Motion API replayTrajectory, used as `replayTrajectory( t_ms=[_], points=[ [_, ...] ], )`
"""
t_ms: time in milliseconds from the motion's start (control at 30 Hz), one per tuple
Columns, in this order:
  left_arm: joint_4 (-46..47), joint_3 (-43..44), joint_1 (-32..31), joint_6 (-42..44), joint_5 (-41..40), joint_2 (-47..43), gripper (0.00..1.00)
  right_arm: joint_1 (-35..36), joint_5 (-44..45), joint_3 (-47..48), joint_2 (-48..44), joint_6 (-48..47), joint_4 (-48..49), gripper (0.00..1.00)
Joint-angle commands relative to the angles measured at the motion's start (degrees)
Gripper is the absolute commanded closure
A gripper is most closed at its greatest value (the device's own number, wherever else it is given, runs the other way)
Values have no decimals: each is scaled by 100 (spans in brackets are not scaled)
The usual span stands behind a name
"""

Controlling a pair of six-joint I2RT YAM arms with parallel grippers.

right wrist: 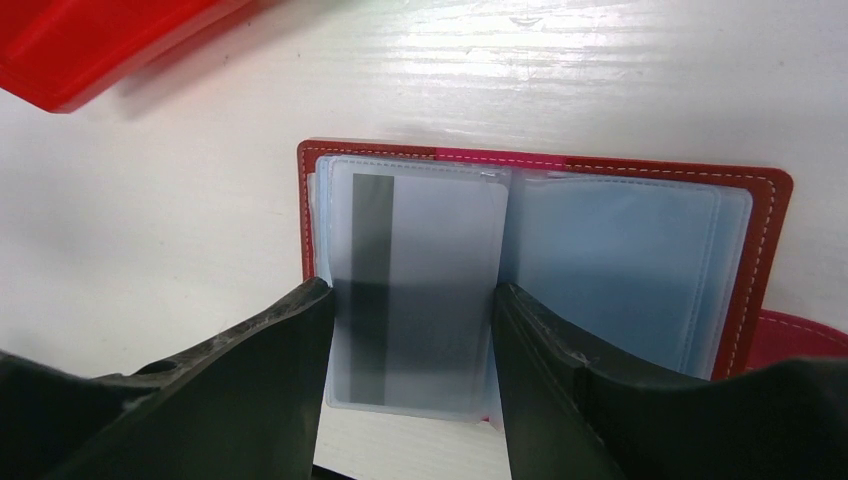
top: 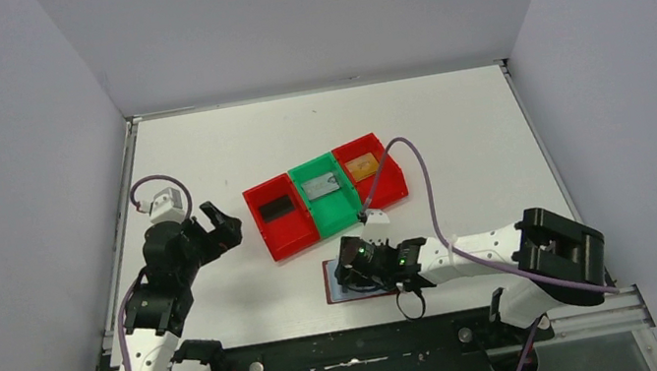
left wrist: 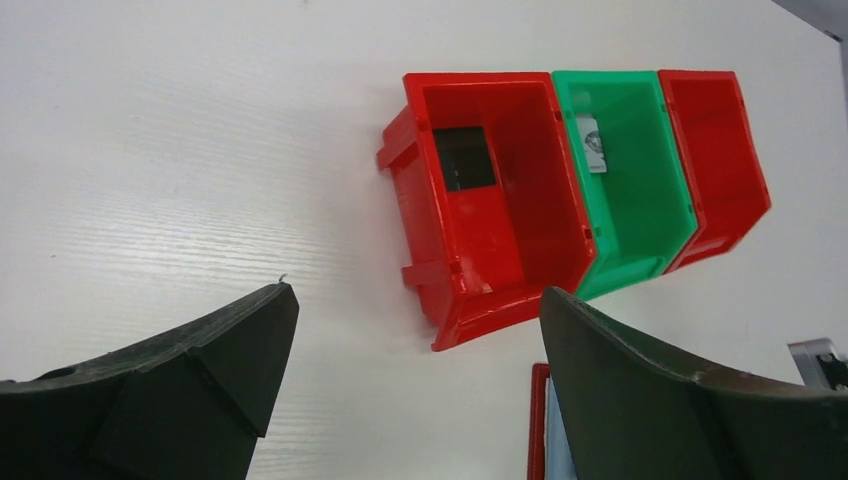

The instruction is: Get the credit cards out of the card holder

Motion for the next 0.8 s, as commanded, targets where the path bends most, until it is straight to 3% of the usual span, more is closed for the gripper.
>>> replayTrajectory(
  t_ms=[0,200,267,467,767],
  points=[
    [655,-108,31,-124,1094,-80,7,-235,-545,-493,-416,-25,1502,57],
    [2139,-728,-59,-1081,3622,170,17,-409,-821,-992,-610,66,2133,55],
    [2083,-665,-291,-1032,3881,418,19,-444,-882,-1069,-597,93,2238,55],
    [1816,-535,-1758,-776,2930,980,20,-545,-1108,-1263,-538,130,2697,54],
    [3473,-1334,-2849,-1826,2405,1871,21,-610,-1105,-1544,-665,300,2864,52]
  ],
)
